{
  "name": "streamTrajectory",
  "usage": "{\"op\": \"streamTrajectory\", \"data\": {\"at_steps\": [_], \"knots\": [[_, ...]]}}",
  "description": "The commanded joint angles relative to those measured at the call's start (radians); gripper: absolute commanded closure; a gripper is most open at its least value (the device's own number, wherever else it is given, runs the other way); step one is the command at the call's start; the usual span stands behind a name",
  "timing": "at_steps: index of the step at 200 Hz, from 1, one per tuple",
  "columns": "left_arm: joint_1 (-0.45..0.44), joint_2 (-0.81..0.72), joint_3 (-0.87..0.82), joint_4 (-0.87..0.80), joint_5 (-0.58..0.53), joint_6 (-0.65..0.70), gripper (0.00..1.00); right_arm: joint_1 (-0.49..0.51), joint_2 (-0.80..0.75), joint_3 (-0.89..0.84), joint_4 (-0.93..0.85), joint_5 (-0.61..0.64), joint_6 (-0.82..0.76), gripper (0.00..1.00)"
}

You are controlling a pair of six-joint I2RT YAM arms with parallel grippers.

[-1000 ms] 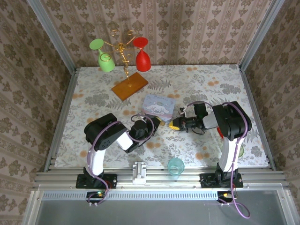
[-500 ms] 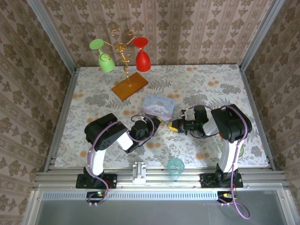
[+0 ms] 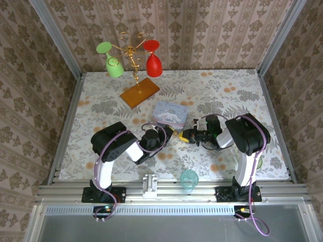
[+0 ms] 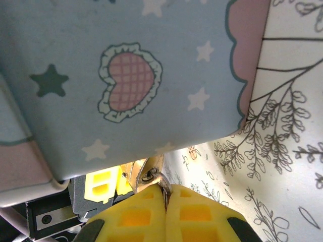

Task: Unlock a padlock with a key

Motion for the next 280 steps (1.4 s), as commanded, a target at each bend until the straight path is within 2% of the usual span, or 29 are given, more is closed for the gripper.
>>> {"op": "streamTrajectory", "data": {"at_steps": [1, 30, 50, 69, 81, 115, 151, 174, 187, 236, 248, 280], "knots": [[-0.036, -0.031, 0.024, 0.037, 0.091, -0.009, 1.0, 0.052, -0.022, 0.009, 0.026, 0.069, 0.0, 1.0], [-0.036, -0.013, 0.034, 0.037, 0.1, -0.004, 1.0, 0.116, -0.094, 0.009, 0.004, 0.155, -0.028, 1.0], [-0.032, 0.005, 0.014, 0.034, 0.093, 0.01, 1.0, 0.116, -0.181, -0.007, -0.153, 0.215, -0.118, 1.0], [-0.024, 0.02, -0.001, 0.032, 0.092, 0.039, 0.91, 0.12, -0.219, -0.009, -0.261, 0.218, -0.141, 1.0], [-0.023, 0.039, -0.002, 0.032, 0.092, 0.047, 0.8, 0.127, -0.223, -0.025, -0.246, 0.215, -0.113, 1.0], [-0.021, 0.064, -0.002, 0.033, 0.089, 0.065, 0.75, 0.158, -0.216, -0.031, -0.266, 0.236, -0.1, 1.0], [-0.024, 0.067, 0.006, 0.032, 0.101, 0.081, 0.74, 0.173, -0.183, -0.04, -0.177, 0.244, -0.058, 1.0], [-0.036, 0.051, 0.002, 0.031, 0.085, 0.098, 0.66, 0.191, -0.184, -0.045, -0.19, 0.277, -0.064, 1.0], [-0.035, 0.049, 0.0, 0.033, 0.086, 0.101, 0.59, 0.191, -0.188, -0.052, -0.179, 0.278, -0.051, 1.0], [-0.033, 0.042, -0.027, 0.032, 0.088, 0.116, 0.52, 0.178, -0.233, -0.08, -0.153, 0.251, -0.017, 1.0], [-0.032, 0.033, -0.031, 0.031, 0.092, 0.128, 0.51, 0.172, -0.248, -0.071, -0.194, 0.251, -0.034, 1.0], [-0.03, 0.043, -0.016, 0.027, 0.15, 0.131, 0.46, 0.143, -0.301, -0.069, -0.196, 0.218, -0.006, 1.0]]}}
